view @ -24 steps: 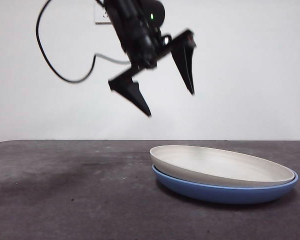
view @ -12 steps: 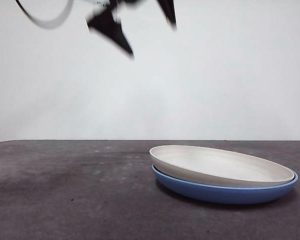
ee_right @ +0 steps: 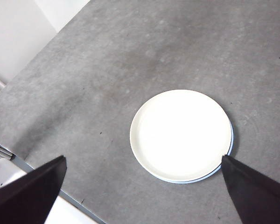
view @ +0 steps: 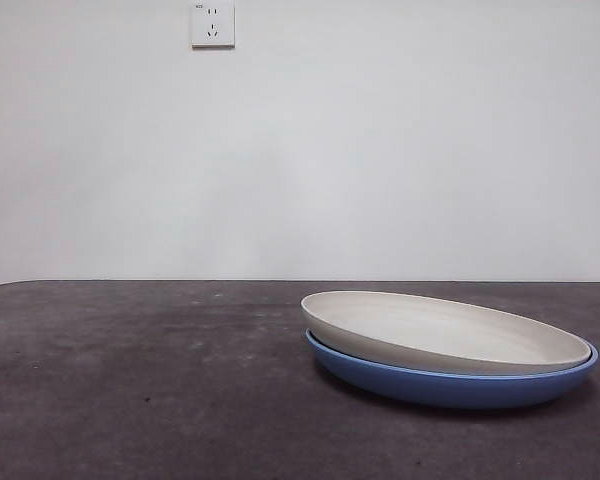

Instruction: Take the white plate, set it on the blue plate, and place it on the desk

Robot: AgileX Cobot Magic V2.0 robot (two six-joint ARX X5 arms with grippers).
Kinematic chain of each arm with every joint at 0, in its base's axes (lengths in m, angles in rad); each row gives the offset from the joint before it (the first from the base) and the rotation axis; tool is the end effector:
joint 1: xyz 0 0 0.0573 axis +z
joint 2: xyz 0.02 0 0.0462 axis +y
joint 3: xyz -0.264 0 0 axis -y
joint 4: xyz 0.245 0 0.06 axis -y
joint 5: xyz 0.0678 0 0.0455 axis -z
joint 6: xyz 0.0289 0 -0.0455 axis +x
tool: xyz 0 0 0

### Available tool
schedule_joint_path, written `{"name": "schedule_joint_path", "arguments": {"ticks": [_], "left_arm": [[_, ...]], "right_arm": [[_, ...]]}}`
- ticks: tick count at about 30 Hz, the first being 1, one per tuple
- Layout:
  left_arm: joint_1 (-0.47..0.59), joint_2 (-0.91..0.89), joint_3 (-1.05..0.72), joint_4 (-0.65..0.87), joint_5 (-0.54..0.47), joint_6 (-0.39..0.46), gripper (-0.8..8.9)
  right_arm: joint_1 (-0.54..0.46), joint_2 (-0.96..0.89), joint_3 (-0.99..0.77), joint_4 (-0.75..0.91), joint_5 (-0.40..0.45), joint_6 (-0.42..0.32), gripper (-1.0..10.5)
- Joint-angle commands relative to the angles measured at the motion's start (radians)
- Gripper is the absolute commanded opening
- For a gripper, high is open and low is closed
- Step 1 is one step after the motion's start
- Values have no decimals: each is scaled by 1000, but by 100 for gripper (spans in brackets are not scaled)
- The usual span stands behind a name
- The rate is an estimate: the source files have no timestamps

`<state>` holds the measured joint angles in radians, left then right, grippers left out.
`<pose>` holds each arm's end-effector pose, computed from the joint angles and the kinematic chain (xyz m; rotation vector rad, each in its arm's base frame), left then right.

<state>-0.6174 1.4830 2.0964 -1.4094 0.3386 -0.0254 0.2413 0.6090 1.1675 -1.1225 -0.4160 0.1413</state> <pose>0.1813 -0.1405 0.4887 0.0926 0.8289 -0.8928 0.0546 0.0255 0.3849 0.1826 0.6164 0.5984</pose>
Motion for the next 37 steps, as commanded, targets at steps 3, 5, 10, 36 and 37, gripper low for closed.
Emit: {"name": "schedule_joint_path", "arguments": {"ticks": [3,5,10,36,37], "left_arm": [[-8,-171,-183,4,-3,36,573],[-6,-264,-299,32,-6,37,573],[-3,-481,-535,106,-19,38,572],[-4,-752,-707,197,-28,41,572],[-4,-752,-707,197,-28,41,572]], "right_arm": [[4,3,19,-14,-2,51,684],[4,4,18,-29,-1,63,684],[4,12,18,-69,-1,84,684],[-9,395,18,-102,3,29,684],[-17,438,18,-98,1,9,684]]}}
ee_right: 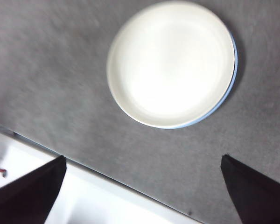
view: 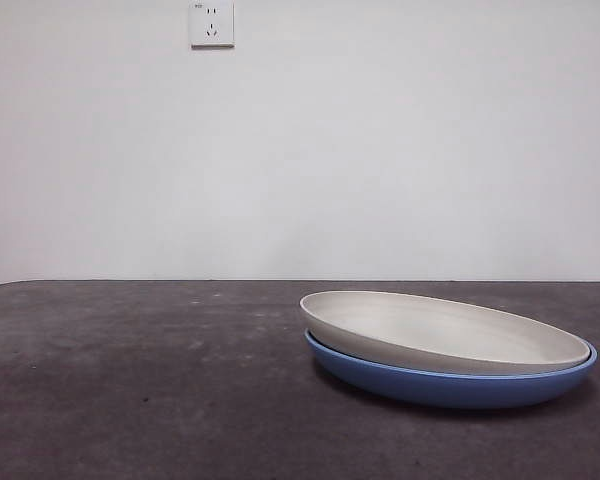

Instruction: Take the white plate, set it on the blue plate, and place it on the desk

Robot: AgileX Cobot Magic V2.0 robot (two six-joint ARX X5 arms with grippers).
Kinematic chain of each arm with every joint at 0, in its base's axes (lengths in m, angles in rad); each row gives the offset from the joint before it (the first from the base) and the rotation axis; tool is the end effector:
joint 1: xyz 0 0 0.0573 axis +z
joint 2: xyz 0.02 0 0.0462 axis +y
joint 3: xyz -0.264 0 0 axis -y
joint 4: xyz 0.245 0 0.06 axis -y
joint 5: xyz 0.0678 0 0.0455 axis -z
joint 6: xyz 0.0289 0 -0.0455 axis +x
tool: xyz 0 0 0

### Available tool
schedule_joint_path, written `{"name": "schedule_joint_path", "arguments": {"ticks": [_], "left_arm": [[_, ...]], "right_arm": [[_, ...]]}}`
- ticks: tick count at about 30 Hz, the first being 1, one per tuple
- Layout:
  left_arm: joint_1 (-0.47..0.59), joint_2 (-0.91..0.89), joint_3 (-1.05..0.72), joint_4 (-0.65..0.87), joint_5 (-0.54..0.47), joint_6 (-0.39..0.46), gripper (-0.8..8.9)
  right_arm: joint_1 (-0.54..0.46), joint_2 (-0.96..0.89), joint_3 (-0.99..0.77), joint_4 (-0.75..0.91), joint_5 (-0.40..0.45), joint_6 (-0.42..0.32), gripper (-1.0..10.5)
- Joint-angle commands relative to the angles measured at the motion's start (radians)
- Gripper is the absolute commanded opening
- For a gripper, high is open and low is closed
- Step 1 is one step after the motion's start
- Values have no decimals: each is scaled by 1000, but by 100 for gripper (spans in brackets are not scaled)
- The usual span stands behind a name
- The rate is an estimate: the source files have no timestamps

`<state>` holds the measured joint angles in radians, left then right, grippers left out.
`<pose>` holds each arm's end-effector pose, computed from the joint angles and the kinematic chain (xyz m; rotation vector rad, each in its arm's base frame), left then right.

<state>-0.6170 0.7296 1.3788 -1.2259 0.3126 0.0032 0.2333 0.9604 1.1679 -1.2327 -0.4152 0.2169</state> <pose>0.0454 -0.0431 0.4234 0.0935 0.5892 -0.9039 0.1383 0.0449 0.3485 0.2851 1.0993 0.4758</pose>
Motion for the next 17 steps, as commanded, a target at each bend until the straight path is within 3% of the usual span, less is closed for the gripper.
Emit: {"name": "schedule_joint_path", "arguments": {"ticks": [1,7,17], "left_arm": [[-4,2,11,12,-2,12,572],[-4,1,11,-9,-2,12,572],[-5,1,11,-16,-2,12,572]], "right_arm": [[-18,133,18,19,-3,-85,684],[-77,361,18,127,-3,-140,684],[-127,631,18,306,-13,-161,684]]}}
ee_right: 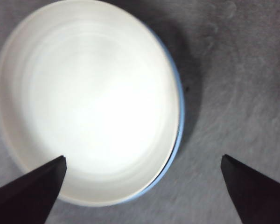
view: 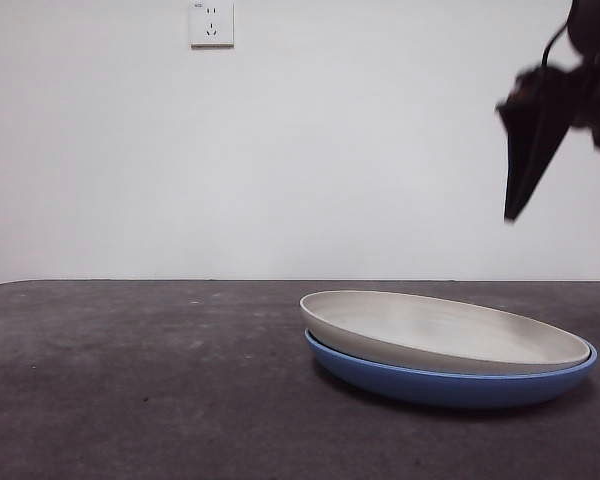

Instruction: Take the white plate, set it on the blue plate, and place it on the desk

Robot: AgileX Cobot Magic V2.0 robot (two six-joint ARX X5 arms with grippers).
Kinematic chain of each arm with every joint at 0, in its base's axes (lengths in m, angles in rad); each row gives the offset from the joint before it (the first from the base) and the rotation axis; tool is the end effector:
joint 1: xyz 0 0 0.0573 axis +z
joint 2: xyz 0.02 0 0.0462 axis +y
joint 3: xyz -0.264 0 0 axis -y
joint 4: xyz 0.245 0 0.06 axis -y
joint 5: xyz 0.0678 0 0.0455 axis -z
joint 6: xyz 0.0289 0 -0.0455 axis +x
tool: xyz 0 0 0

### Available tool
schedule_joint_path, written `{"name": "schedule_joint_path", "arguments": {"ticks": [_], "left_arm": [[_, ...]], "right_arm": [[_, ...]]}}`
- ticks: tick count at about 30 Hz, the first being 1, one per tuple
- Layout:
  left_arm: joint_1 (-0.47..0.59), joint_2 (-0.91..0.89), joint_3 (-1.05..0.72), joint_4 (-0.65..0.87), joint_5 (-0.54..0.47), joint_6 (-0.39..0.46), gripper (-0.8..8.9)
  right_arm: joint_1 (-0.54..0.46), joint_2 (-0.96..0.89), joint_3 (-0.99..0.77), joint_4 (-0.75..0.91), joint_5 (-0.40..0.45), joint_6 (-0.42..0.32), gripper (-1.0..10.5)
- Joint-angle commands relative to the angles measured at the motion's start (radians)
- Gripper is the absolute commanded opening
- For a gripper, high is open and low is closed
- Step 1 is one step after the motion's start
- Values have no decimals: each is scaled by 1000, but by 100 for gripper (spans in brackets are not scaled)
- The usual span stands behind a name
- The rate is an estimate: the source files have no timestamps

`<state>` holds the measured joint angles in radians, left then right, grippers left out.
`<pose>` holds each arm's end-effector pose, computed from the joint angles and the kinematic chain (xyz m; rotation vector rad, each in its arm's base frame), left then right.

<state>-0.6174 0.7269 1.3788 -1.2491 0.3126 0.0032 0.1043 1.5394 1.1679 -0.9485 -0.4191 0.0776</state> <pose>0.0437 -0.0419 0.4217 0.0968 0.6101 -0.9024 0.2824 0.0414 0.2431 0.2736 1.3352 0.3937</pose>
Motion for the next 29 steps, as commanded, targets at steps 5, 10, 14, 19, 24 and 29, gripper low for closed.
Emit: {"name": "schedule_joint_path", "arguments": {"ticks": [5,10,14,19,24,29], "left_arm": [[-5,4,11,8,-2,12,572],[-5,4,11,8,-2,12,572],[-5,4,11,8,-2,12,572],[-5,4,11,8,-2,12,572],[-5,4,11,8,-2,12,572],[-5,4,11,8,-2,12,572]], "right_arm": [[-2,151,18,85,-58,-33,684],[-5,217,18,105,-60,-39,684],[-5,244,18,122,-81,-45,683],[-5,264,18,141,-105,-44,585],[-5,267,18,145,-104,-44,518],[-5,271,18,143,-105,-43,437]]}}
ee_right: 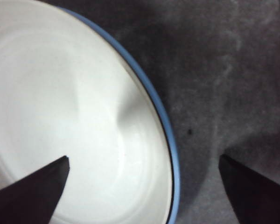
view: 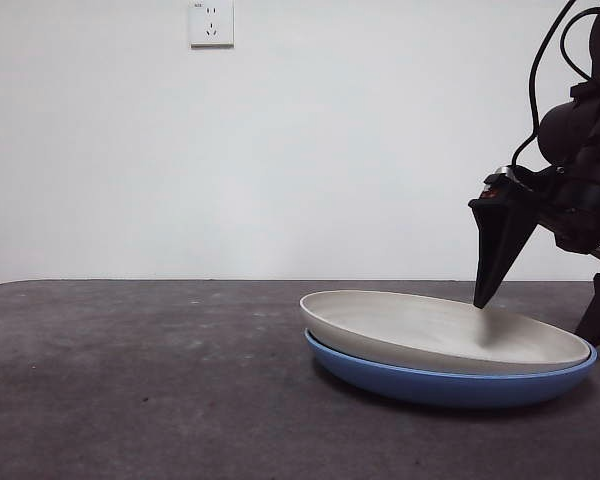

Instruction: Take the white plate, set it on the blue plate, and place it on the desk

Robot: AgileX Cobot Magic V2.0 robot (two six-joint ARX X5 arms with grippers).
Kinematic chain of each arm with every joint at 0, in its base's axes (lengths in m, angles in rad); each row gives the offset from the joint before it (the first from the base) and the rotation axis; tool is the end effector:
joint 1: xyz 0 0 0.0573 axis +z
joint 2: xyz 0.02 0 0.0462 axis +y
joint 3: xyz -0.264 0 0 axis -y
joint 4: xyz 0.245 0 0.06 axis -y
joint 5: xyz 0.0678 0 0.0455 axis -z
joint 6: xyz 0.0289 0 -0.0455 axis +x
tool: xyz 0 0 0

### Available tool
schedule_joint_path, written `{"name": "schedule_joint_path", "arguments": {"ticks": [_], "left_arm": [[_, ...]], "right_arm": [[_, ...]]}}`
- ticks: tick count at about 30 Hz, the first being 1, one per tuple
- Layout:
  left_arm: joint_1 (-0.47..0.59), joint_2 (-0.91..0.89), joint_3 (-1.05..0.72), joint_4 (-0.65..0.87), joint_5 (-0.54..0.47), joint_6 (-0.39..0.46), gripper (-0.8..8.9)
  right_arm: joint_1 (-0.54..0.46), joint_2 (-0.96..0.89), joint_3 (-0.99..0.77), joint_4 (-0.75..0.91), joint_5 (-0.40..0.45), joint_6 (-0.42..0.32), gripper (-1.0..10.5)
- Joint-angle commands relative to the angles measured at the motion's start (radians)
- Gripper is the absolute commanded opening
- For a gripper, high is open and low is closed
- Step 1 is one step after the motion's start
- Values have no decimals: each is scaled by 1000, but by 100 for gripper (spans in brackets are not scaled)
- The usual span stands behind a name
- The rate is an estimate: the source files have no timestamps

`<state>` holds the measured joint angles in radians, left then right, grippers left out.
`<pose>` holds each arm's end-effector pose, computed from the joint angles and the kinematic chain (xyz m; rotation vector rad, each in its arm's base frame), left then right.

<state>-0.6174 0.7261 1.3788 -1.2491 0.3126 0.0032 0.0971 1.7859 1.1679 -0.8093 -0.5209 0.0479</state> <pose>0.0435 -0.0418 0.4217 0.0967 0.6093 -0.9025 0.3212 0.0457 0.1765 0.3428 1.4282 0.4748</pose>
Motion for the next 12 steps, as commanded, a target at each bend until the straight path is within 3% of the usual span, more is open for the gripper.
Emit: {"name": "schedule_joint_path", "arguments": {"ticks": [1,5,12], "left_arm": [[-5,5,11,8,-2,12,572],[-5,5,11,8,-2,12,572],[-5,5,11,8,-2,12,572]], "right_arm": [[2,26,18,1,-3,-13,402],[2,38,18,-7,-3,-9,245],[2,58,18,-33,0,-10,98]]}}
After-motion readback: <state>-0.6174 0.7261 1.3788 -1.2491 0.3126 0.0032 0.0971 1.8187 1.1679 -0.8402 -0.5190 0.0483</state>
